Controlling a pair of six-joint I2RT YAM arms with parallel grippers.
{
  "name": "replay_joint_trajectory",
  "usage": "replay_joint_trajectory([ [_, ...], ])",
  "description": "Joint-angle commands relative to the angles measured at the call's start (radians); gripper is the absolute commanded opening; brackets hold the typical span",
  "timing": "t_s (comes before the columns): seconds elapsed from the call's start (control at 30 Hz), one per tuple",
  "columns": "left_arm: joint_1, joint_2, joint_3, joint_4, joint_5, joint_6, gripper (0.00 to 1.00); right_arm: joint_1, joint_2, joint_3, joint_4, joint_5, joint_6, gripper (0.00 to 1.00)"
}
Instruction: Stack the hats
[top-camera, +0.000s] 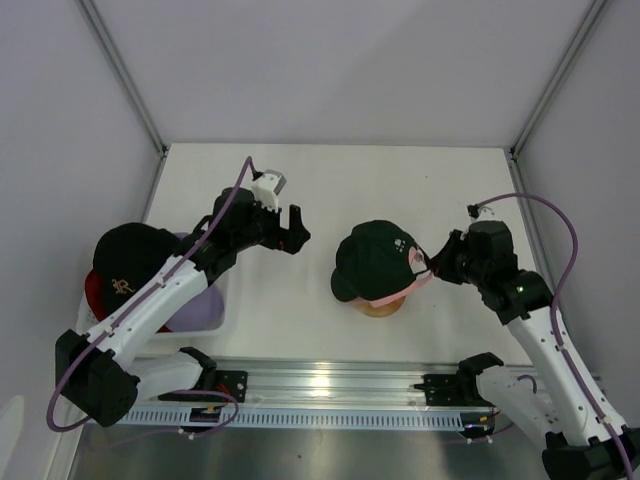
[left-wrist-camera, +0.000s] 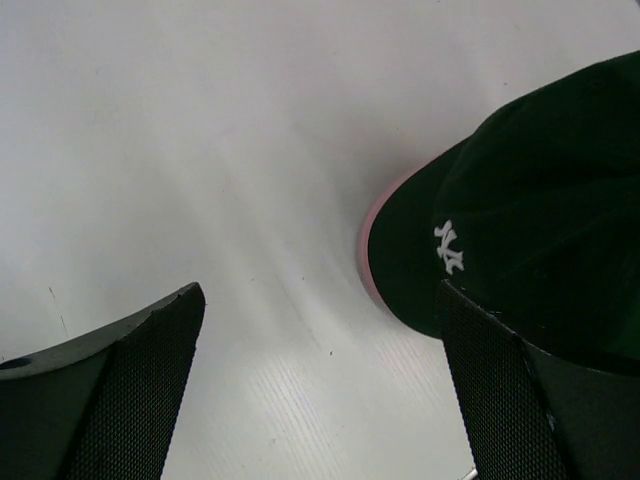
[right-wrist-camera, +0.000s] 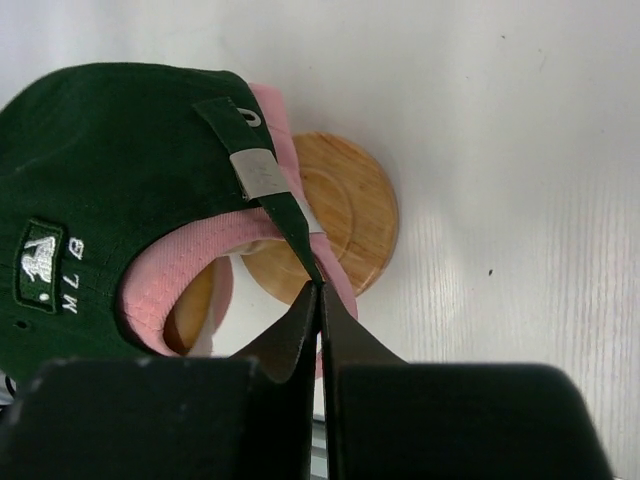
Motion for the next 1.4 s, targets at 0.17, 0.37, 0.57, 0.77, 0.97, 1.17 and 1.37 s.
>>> replay_joint_trajectory([
  [0.17,-0.001,-0.034,-0.057,0.056,-0.066,-0.098,0.99,0.001,-0.159,-0.266,0.077,0.102,0.107,0.00],
  [0.37,-0.014,-0.180,-0.047,0.074,-0.076,-0.133,0.99,0.006,-0.152,-0.358,0.187,0.068,0.152,0.00],
  [0.57,-0.015,-0.231,-0.043,0.024,-0.103,-0.144,0.99,0.009,-0.114,-0.350,0.208,0.059,0.126,0.00],
  [0.77,-0.015,-0.270,-0.019,-0.065,-0.135,-0.210,1.00,0.009,-0.103,-0.291,0.139,0.042,0.113,0.57],
  [0.97,-0.110,-0.284,-0.048,-0.013,-0.269,-0.233,0.99,0.009,-0.136,-0.049,-0.127,0.224,0.178,0.99],
  [1.17,-0.178,-0.115,0.223,-0.224,-0.484,-0.173,0.99,0.009,-0.190,0.113,-0.004,0.360,0.038,0.99],
  [1.37,-0.178,-0.087,0.319,-0.261,-0.591,-0.161,1.00,0.009,-0.045,0.286,0.114,0.263,-0.068,0.99],
])
